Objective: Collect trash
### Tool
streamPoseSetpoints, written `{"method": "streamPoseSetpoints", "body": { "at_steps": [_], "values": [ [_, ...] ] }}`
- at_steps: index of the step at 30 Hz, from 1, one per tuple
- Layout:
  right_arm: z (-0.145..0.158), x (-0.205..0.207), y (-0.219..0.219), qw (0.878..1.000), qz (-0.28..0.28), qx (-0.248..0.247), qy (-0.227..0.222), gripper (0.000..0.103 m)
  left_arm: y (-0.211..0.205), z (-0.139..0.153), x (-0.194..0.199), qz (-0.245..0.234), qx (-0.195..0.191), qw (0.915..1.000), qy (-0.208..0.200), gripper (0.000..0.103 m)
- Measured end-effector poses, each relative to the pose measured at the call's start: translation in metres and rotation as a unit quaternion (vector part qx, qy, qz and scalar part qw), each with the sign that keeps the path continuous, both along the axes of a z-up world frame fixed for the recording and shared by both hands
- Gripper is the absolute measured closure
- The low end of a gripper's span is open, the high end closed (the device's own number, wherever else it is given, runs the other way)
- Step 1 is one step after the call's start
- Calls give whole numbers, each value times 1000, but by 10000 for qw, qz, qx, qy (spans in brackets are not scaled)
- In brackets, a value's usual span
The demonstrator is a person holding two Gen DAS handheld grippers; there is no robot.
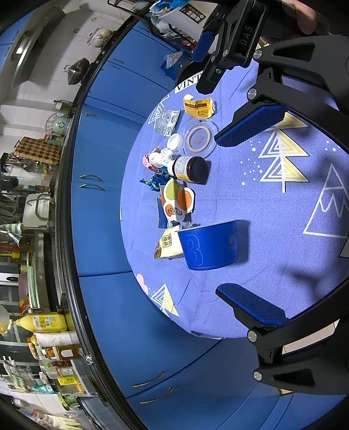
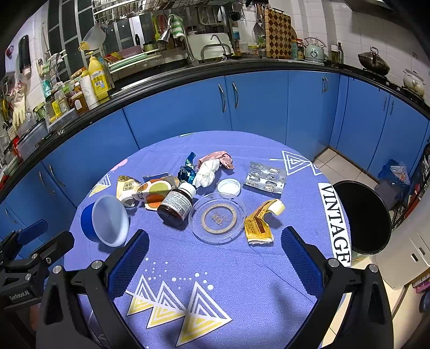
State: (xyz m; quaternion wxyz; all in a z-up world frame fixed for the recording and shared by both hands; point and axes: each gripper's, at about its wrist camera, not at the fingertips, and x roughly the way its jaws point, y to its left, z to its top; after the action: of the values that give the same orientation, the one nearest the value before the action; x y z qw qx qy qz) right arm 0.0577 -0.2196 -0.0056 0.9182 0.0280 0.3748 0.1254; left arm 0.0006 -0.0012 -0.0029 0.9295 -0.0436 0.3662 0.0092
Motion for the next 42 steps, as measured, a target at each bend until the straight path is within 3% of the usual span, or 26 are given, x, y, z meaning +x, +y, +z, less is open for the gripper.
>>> {"method": "streamPoseSetpoints", "body": {
  "at_steps": [42],
  "values": [
    [1,0,0,10000,8,-5,7,7,-4,0,0,-26,-22,10000,16,3]
  ]
}}
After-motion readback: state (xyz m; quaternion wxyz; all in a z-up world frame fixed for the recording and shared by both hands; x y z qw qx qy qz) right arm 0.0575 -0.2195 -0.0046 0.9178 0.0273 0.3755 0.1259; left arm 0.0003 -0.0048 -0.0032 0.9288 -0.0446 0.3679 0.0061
